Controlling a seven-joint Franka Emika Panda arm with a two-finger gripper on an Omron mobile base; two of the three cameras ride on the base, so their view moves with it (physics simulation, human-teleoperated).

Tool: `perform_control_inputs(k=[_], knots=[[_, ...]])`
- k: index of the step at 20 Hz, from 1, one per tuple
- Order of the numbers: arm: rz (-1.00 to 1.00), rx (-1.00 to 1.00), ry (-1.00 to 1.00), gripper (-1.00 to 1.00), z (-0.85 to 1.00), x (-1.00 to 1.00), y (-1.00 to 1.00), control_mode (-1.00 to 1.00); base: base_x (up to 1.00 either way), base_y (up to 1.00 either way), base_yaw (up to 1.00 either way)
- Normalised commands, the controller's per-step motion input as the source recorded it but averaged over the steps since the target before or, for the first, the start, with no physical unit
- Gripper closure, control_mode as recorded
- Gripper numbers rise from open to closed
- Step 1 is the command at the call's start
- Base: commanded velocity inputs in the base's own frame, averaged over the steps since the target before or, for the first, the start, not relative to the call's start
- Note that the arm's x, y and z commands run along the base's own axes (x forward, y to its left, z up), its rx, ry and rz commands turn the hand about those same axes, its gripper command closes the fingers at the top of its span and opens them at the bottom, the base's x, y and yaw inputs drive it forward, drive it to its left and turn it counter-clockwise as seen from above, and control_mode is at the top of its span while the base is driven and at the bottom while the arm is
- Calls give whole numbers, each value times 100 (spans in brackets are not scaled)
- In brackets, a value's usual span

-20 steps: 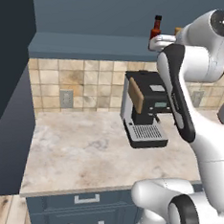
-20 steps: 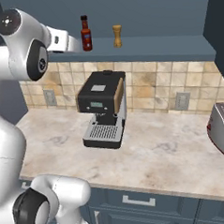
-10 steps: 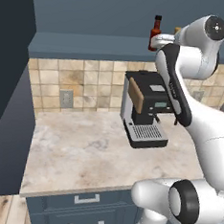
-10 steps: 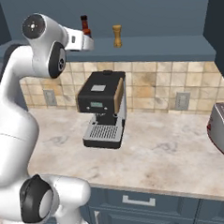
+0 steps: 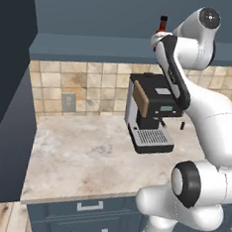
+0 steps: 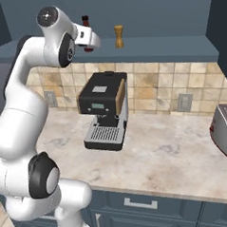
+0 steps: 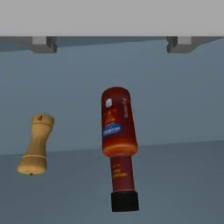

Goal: Take 2 condiments from the cabinet and move them on the counter near the stove.Make sure the condiments are lined up with each other, next to each other.

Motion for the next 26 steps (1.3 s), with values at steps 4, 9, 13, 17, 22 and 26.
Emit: perform_control_inputs(k=[4, 9, 13, 17, 22, 26], knots=[[0, 0, 6, -100, 0, 44, 0, -100, 0, 0, 0], [0, 0, 0, -100, 0, 42, 0, -100, 0, 0, 0], [0, 0, 0, -100, 0, 43, 0, -100, 0, 0, 0], [0, 0, 0, -100, 0, 41, 0, -100, 0, 0, 0], [0, 0, 0, -100, 0, 37, 0, -100, 0, 0, 0], [0, 0, 0, -100, -1, 28, 0, -100, 0, 0, 0]])
